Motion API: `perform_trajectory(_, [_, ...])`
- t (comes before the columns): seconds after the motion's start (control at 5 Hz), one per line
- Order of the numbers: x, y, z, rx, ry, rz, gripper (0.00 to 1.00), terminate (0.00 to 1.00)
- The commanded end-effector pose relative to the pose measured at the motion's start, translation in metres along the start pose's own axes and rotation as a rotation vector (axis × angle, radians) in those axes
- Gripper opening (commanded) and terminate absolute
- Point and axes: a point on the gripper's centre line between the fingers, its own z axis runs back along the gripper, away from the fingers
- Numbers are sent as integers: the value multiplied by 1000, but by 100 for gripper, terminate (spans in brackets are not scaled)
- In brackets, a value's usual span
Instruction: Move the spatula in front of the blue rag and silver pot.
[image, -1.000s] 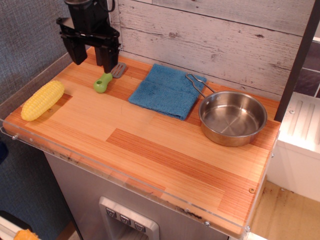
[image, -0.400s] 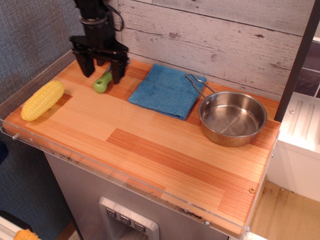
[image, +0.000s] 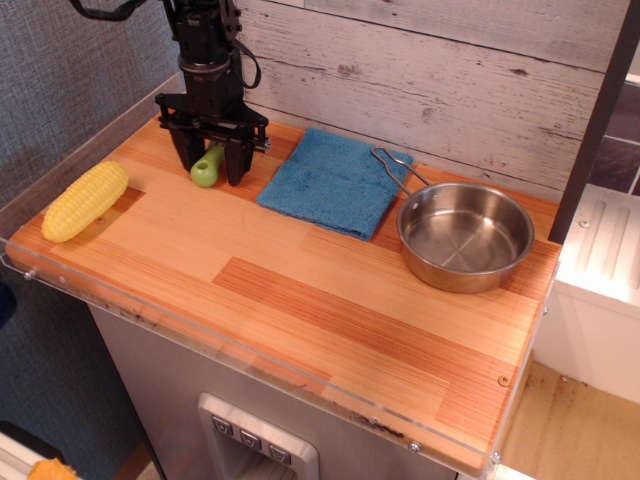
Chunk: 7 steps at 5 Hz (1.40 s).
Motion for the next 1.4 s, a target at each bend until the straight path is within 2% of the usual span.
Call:
perform_trajectory(0.0, [1, 5, 21, 12, -64, 16, 0, 0])
perform_trajectory(0.2, [-4, -3, 62, 60, -117, 8, 0, 0])
perform_trajectory(0.4, [-25, -45, 105, 94, -167, 3, 0, 0])
perform_trajectory(0.6, [-56, -85, 111, 7, -126, -46, 0, 0])
perform_trajectory(0.8, [-84, -132, 90, -9, -40, -77, 0, 0])
perform_trajectory(1.0, [-104, -150, 69, 2, 9, -43, 0, 0])
perform_trajectory(1.2, [-109, -156, 60, 14, 6, -60, 0, 0])
